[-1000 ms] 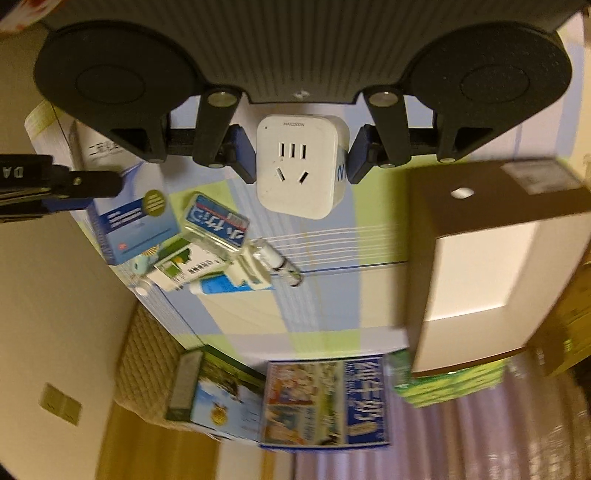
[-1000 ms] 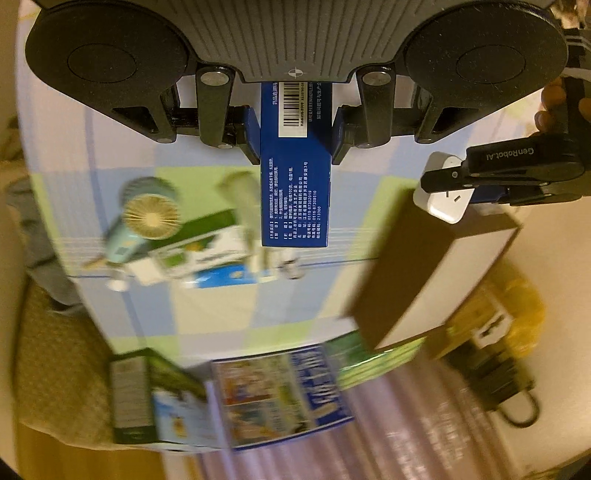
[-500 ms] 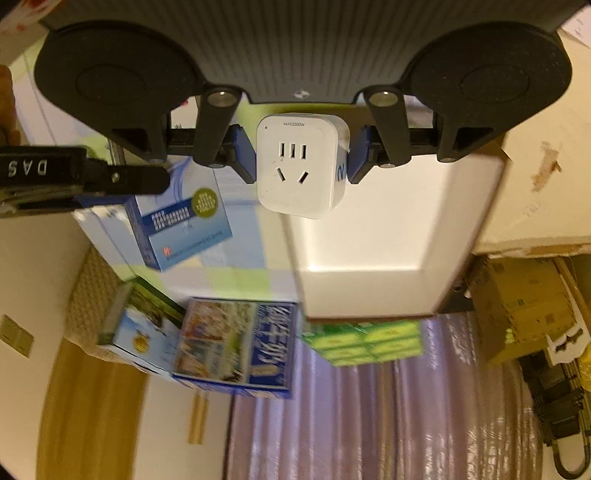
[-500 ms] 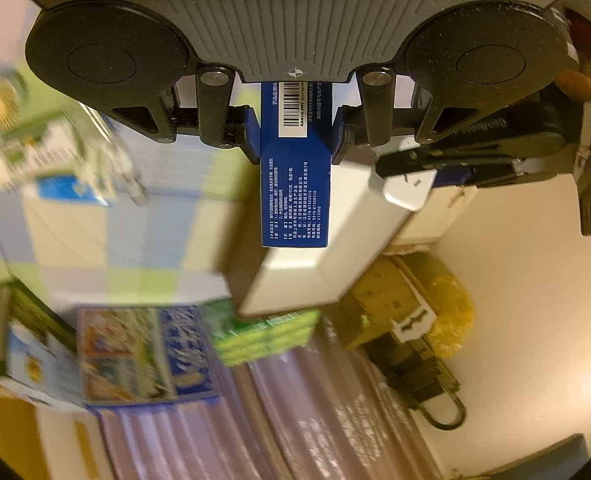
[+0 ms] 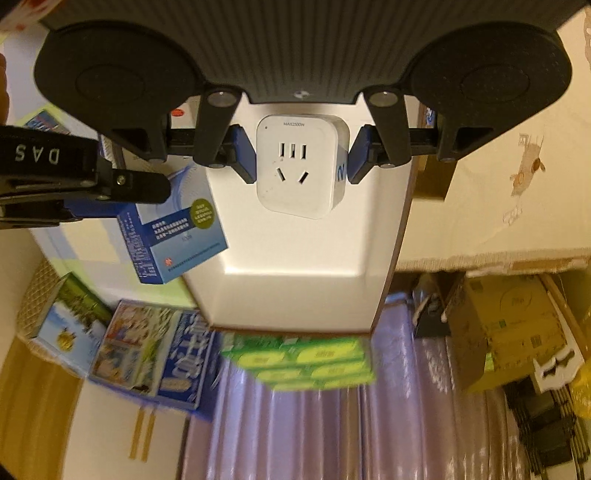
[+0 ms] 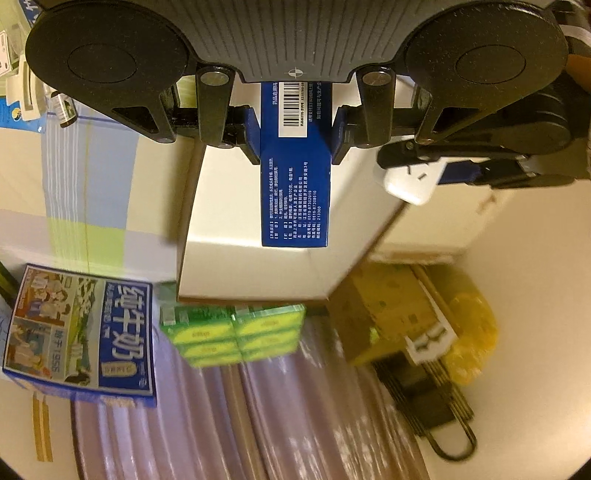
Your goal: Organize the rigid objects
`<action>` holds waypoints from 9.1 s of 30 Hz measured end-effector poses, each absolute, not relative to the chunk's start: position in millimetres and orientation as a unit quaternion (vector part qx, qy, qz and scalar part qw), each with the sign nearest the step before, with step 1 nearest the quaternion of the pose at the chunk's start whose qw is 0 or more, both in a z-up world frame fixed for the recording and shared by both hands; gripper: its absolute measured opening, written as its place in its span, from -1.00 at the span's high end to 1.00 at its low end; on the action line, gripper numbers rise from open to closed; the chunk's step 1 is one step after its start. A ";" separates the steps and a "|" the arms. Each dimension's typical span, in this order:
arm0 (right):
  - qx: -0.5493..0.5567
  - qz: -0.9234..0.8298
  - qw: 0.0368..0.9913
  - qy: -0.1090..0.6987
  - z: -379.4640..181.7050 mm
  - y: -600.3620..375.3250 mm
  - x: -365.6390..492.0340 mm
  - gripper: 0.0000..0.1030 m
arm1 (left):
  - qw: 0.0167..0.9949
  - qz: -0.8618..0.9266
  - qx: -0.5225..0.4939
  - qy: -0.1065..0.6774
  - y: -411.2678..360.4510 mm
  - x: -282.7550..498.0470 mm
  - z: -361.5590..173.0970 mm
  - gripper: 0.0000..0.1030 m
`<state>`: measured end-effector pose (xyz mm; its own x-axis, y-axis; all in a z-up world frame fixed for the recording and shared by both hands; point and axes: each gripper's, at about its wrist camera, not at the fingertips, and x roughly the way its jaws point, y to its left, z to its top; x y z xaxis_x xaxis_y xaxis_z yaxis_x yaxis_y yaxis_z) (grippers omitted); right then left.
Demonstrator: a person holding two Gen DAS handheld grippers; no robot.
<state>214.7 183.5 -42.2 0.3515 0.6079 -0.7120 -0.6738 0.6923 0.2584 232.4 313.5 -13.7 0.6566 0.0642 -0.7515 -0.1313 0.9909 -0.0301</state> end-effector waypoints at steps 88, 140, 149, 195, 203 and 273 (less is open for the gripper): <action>0.017 0.269 0.842 0.467 -38.9 -106.7 200.4 -0.31 | 0.890 -0.093 -0.016 0.446 85.0 197.3 -8.3 -0.16; 0.076 0.137 0.832 0.532 -101.1 -265.2 288.4 -0.31 | 0.825 -0.058 -0.082 0.556 -28.5 294.6 -113.6 -0.27; 0.075 0.137 0.828 0.539 -107.9 -266.3 296.5 -0.31 | 0.833 -0.053 -0.065 0.547 -2.0 277.6 -102.9 -0.24; -0.063 0.231 0.877 0.416 -126.5 -224.4 381.3 0.41 | 0.867 0.100 -0.032 0.486 56.8 290.7 -85.2 0.49; -0.084 0.230 0.884 0.399 -126.0 -220.5 380.1 0.61 | 0.871 0.096 -0.030 0.482 59.8 291.7 -82.3 0.49; -0.121 0.418 0.814 0.384 -71.7 221.1 317.9 0.61 | 0.877 0.028 -0.055 0.477 317.8 361.6 -55.6 0.48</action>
